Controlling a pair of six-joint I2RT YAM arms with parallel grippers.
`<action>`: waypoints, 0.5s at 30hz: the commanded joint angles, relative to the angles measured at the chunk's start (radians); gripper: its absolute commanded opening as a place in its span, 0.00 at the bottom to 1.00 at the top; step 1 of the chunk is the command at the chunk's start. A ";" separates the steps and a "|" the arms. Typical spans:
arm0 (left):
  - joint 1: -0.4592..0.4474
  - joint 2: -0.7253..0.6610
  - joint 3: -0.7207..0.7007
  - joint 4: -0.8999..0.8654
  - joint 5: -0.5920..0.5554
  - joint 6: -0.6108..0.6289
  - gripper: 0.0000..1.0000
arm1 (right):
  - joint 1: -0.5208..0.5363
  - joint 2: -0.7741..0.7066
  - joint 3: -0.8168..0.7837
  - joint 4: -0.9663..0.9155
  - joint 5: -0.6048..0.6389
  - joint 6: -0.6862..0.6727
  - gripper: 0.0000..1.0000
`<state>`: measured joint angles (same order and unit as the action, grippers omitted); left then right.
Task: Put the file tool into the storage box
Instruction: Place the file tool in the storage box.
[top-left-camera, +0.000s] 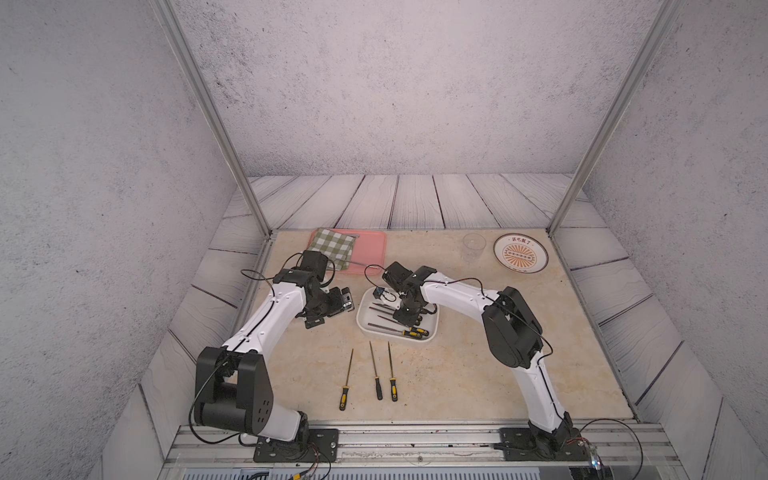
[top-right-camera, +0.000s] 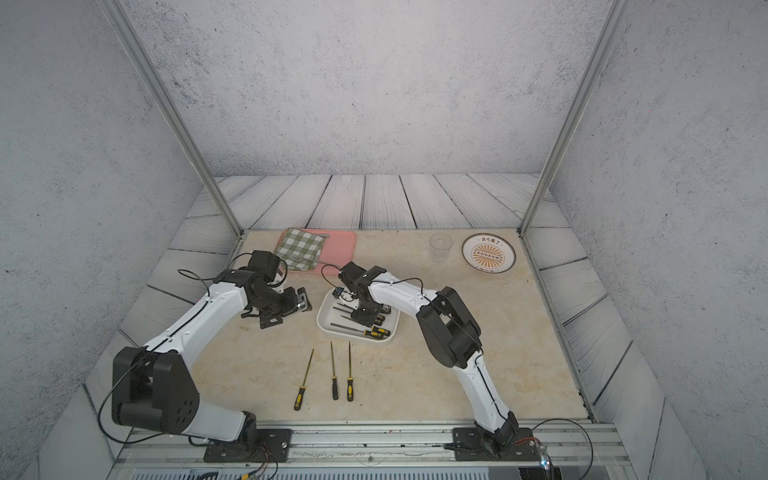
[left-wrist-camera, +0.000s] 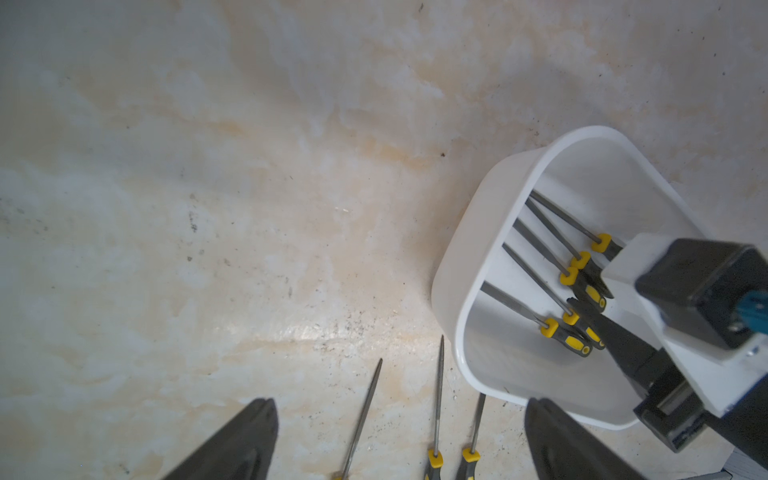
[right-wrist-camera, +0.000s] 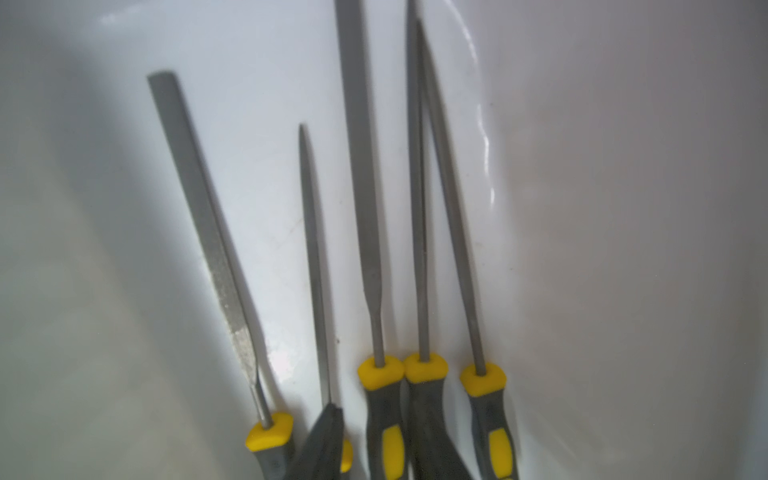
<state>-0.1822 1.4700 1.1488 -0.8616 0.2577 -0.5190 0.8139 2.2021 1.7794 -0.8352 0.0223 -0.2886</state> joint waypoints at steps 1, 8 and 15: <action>0.007 0.010 0.032 -0.024 -0.004 0.011 0.98 | -0.004 0.013 0.021 0.001 0.018 0.006 0.42; 0.006 -0.005 0.031 -0.025 0.001 0.001 0.98 | -0.004 -0.034 0.018 0.016 0.036 0.036 0.43; 0.005 -0.017 0.016 -0.008 0.026 -0.024 0.98 | 0.012 -0.115 0.029 0.001 0.044 0.205 0.46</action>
<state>-0.1806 1.4723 1.1572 -0.8642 0.2646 -0.5285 0.8165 2.1670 1.7794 -0.8158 0.0441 -0.1879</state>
